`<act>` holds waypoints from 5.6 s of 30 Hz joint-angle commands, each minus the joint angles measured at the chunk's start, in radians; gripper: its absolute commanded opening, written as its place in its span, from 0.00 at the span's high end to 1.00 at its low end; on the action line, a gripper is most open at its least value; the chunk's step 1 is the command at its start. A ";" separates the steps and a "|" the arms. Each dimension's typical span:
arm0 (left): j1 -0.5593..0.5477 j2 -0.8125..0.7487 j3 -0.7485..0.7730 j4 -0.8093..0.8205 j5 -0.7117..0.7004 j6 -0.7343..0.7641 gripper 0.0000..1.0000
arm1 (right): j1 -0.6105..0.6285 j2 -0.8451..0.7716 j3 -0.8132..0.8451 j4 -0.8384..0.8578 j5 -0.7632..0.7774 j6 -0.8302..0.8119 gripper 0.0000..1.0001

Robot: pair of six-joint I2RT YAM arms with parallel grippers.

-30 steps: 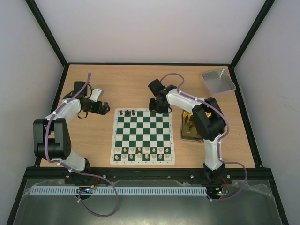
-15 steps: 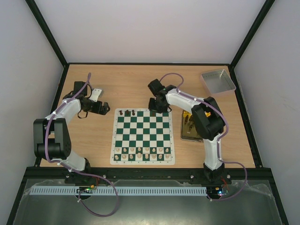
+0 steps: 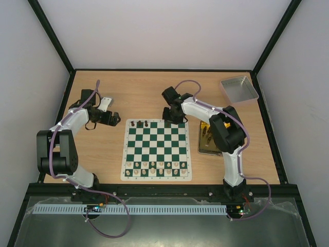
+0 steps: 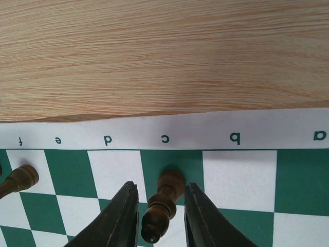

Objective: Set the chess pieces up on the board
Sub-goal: Place the chess piece on the chessboard, then pick up the chess piece from the storage box, then place the chess piece on the chessboard.

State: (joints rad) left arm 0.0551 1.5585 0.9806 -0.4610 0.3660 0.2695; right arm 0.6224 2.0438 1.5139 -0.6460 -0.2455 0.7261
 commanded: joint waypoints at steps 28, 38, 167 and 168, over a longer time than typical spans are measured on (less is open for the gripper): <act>-0.005 0.006 -0.008 -0.002 0.005 0.012 0.01 | -0.363 -0.601 -0.509 -0.020 0.185 -0.027 0.69; -0.005 0.005 -0.010 -0.004 0.005 0.012 0.01 | -0.372 -0.560 -0.544 0.020 0.176 -0.016 0.69; -0.002 -0.056 -0.031 0.002 0.036 0.022 0.01 | 0.108 0.182 0.515 -0.407 0.202 -0.080 0.96; -0.002 -0.056 -0.030 0.001 0.035 0.022 0.01 | 0.109 0.178 0.500 -0.402 0.204 -0.080 0.96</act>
State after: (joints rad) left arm 0.0544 1.5330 0.9668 -0.4610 0.3893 0.2806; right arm 0.7223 2.2257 2.0563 -1.0359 -0.0711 0.6537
